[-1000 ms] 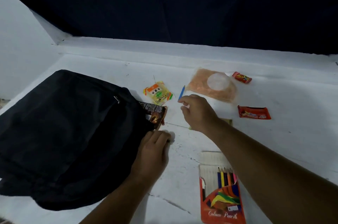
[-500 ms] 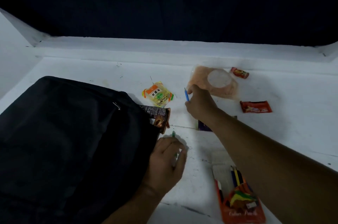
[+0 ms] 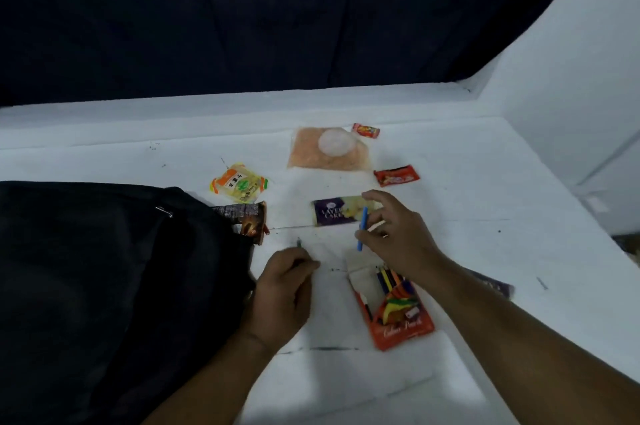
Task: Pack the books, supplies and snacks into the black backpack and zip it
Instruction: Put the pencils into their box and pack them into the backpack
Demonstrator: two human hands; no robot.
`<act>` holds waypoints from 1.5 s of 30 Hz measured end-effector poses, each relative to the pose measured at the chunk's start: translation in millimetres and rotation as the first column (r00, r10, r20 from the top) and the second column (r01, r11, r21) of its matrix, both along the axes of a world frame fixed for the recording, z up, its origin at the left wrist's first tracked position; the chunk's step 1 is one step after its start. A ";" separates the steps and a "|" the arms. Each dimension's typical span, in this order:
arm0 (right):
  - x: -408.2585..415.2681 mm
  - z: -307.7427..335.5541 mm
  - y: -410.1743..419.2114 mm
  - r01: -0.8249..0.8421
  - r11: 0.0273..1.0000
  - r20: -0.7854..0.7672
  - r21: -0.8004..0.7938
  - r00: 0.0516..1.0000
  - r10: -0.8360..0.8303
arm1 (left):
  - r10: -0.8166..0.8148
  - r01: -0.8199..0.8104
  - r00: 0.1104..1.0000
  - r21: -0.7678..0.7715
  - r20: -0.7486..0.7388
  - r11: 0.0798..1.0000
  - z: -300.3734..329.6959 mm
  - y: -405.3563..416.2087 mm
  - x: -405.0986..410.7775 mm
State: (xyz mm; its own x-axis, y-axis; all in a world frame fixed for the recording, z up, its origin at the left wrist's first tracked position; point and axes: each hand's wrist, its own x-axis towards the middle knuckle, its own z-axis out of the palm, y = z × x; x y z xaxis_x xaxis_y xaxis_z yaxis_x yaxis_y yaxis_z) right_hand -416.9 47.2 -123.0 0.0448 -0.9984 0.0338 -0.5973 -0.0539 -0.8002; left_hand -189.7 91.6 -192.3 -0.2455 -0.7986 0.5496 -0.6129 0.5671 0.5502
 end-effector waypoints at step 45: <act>-70.2 -51.0 32.4 -0.546 0.834 -0.291 -0.081 0.814 0.504 | 0.181 -0.199 0.976 0.169 0.120 0.965 10.3 25.9 -95.7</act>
State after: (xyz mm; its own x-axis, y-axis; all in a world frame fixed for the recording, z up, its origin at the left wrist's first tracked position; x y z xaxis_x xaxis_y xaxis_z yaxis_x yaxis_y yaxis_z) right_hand -487.1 79.6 -174.0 0.5879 -0.8026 0.1005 -0.6176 -0.5256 -0.5850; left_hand -285.4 117.5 -182.0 -0.1274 -0.9191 0.3729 -0.7584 0.3325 0.5605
